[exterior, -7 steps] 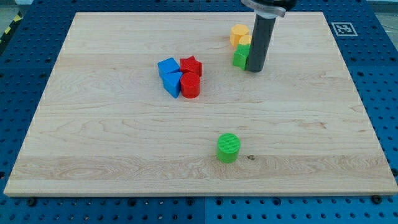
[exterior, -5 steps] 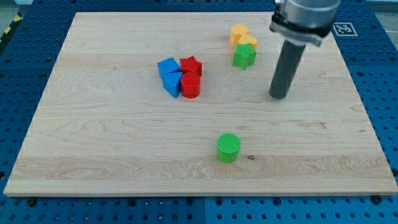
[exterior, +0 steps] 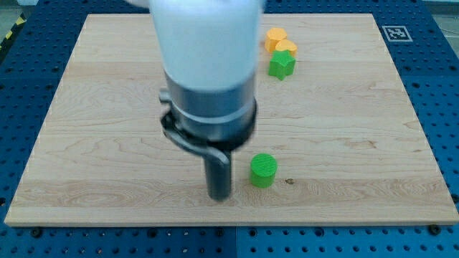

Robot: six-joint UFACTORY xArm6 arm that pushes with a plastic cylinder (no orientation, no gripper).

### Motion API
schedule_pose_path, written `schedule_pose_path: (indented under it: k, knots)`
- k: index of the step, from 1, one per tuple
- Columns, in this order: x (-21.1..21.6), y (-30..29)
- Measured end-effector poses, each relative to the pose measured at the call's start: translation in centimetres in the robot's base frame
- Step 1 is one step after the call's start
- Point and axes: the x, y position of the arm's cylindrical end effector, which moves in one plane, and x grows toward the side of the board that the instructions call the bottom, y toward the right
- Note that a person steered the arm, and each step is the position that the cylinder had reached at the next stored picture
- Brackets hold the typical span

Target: Push the green circle below the green star

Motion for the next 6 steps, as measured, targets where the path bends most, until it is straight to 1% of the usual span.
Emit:
schedule_pose_path:
  k: [1, 2, 3, 4, 5, 6]
  knots:
    - [-0.5, 5.3]
    - [-6.1, 8.5]
    - [-7.4, 9.3]
    - [-3.6, 7.2]
    - [-2.7, 2.2]
    - [-6.4, 1.7]
